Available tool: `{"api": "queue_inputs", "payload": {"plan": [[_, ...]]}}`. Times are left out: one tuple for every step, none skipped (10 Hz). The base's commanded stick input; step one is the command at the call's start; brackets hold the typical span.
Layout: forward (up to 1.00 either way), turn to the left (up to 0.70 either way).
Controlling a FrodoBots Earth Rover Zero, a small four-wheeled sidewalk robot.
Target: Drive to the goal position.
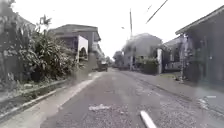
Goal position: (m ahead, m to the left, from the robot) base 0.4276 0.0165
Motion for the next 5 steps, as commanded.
{"api": "queue_inputs", "payload": {"plan": [[0.50, 0.00], [0.50, 0.00], [0.50, 0.00], [0.50, 0.00], [0.50, 0.00]]}}
